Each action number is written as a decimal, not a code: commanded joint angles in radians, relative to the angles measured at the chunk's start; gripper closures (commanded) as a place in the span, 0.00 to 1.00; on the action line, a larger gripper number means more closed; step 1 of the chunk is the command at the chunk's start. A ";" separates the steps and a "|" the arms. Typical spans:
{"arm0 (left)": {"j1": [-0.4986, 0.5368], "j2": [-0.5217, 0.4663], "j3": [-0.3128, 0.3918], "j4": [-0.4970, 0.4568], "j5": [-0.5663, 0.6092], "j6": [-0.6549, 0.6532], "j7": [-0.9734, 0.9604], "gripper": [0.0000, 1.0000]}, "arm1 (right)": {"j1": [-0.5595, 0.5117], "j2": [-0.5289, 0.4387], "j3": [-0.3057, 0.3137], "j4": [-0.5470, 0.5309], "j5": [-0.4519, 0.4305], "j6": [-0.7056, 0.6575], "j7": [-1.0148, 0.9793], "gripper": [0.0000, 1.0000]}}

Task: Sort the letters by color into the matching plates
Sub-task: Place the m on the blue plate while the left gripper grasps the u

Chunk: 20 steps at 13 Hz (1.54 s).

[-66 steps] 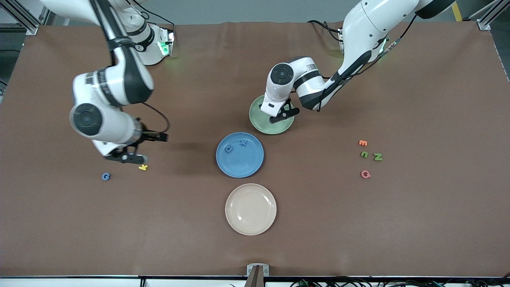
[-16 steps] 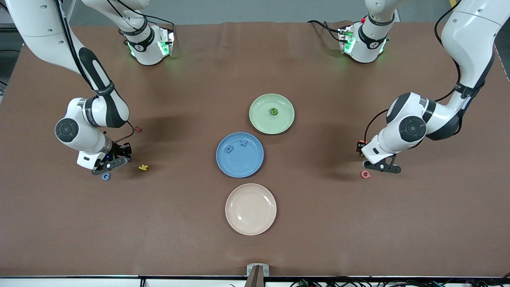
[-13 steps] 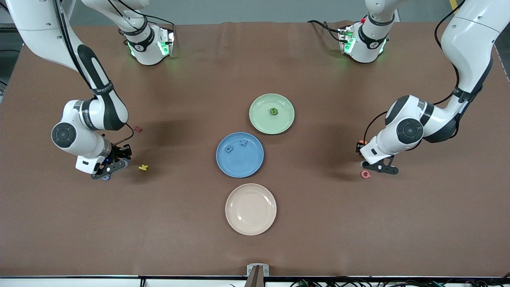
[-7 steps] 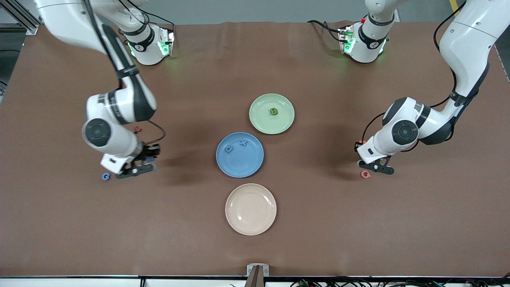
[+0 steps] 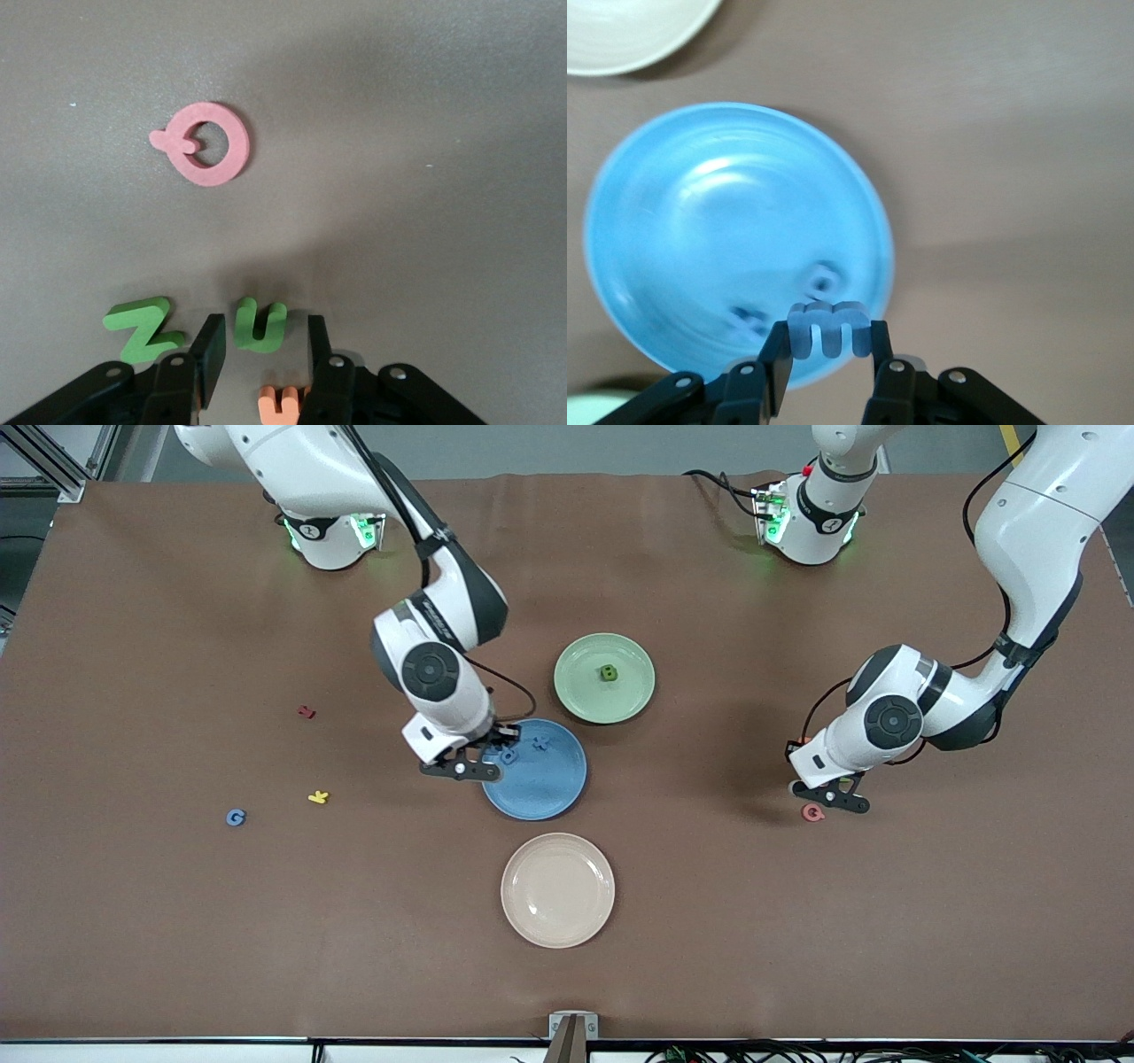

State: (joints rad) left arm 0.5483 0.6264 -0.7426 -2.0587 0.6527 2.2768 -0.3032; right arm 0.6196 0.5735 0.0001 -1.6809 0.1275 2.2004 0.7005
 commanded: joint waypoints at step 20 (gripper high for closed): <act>0.013 -0.031 -0.033 0.009 0.010 -0.005 -0.007 0.99 | -0.131 -0.131 -0.035 0.029 0.006 -0.206 -0.183 0.00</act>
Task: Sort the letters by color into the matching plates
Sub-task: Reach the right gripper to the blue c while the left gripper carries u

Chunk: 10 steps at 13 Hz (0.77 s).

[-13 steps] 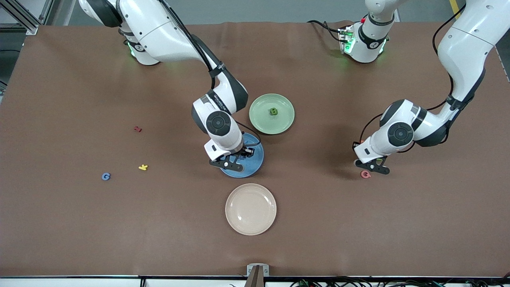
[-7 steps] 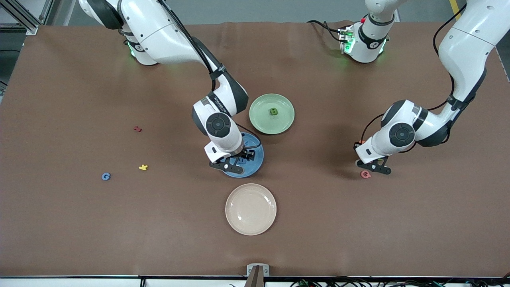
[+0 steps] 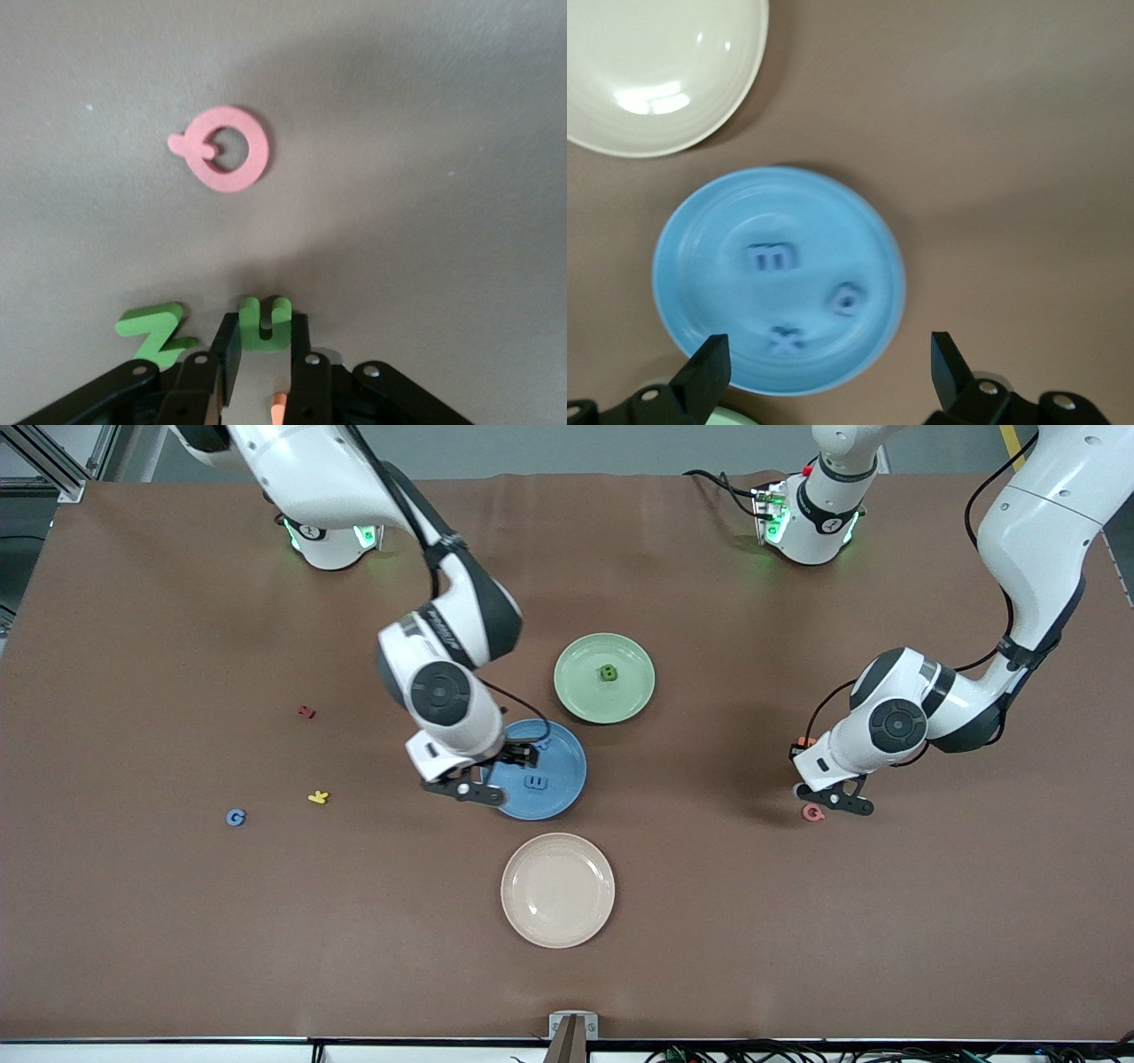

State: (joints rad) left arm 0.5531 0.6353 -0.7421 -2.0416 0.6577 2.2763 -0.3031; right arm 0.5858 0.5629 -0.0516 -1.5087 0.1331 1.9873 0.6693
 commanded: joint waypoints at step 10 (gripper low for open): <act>-0.123 -0.036 -0.246 -0.003 -0.044 -0.021 -0.466 0.99 | -0.590 -0.127 0.016 -0.191 -0.193 0.030 -0.869 0.00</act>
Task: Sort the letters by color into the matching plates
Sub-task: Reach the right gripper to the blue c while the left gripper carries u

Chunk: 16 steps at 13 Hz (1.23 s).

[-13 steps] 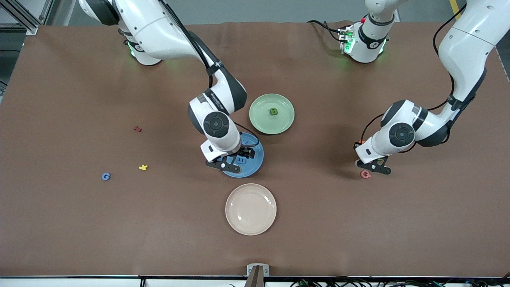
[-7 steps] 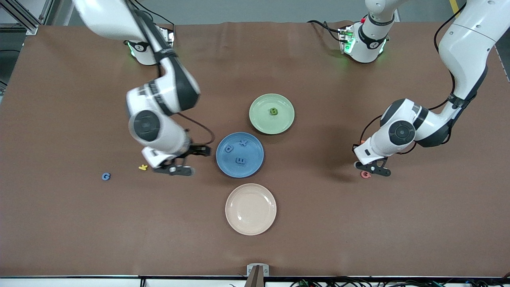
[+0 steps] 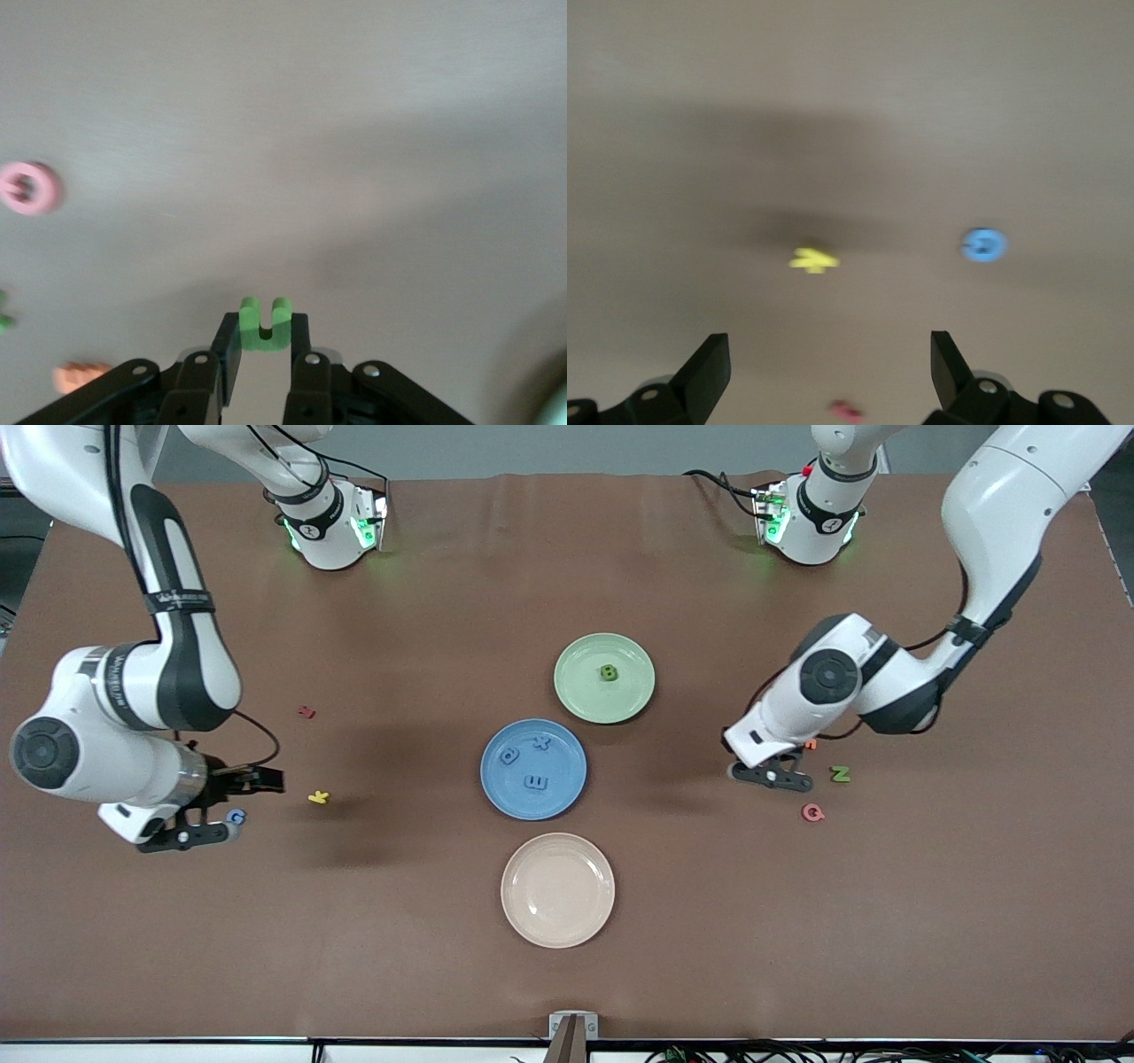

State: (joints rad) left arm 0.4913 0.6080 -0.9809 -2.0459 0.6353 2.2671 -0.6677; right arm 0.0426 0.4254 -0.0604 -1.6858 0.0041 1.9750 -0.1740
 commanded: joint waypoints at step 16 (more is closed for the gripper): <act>-0.451 0.069 0.005 0.021 -0.066 -0.003 -0.721 0.99 | -0.174 0.233 0.030 -0.015 -0.059 0.246 -0.102 0.29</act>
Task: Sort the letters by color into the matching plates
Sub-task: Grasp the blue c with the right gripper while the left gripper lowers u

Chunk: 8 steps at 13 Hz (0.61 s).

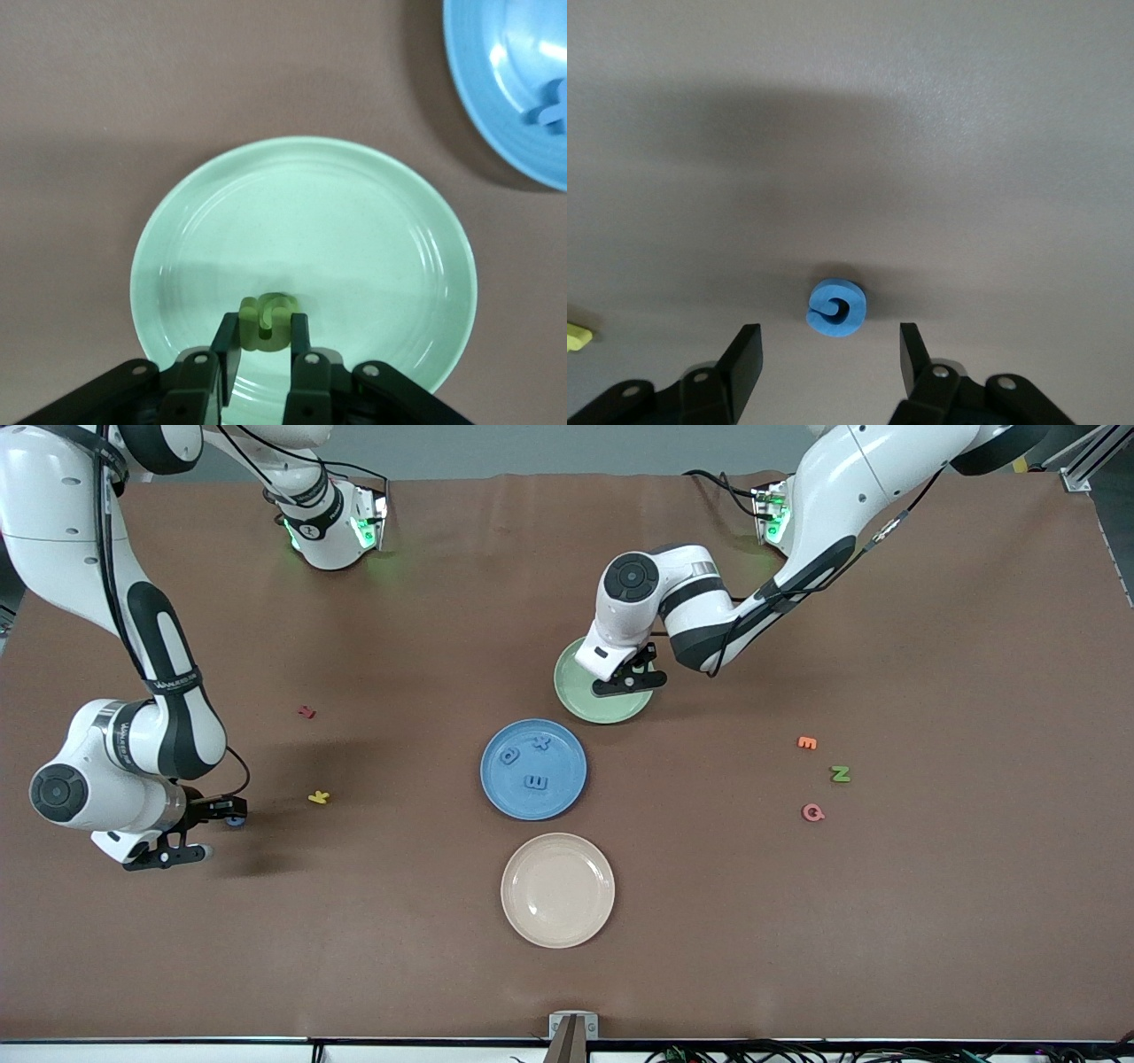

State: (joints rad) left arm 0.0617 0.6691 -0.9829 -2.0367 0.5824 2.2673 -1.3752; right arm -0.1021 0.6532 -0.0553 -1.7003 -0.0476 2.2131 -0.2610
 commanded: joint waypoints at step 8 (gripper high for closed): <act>-0.117 0.029 0.098 0.019 -0.001 0.018 -0.041 0.98 | -0.039 0.037 0.028 0.001 -0.005 0.039 -0.029 0.32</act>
State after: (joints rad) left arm -0.0195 0.6920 -0.9222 -2.0346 0.5824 2.2748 -1.3999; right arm -0.1174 0.6795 -0.0505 -1.7005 -0.0475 2.2384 -0.2750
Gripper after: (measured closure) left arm 0.736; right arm 0.308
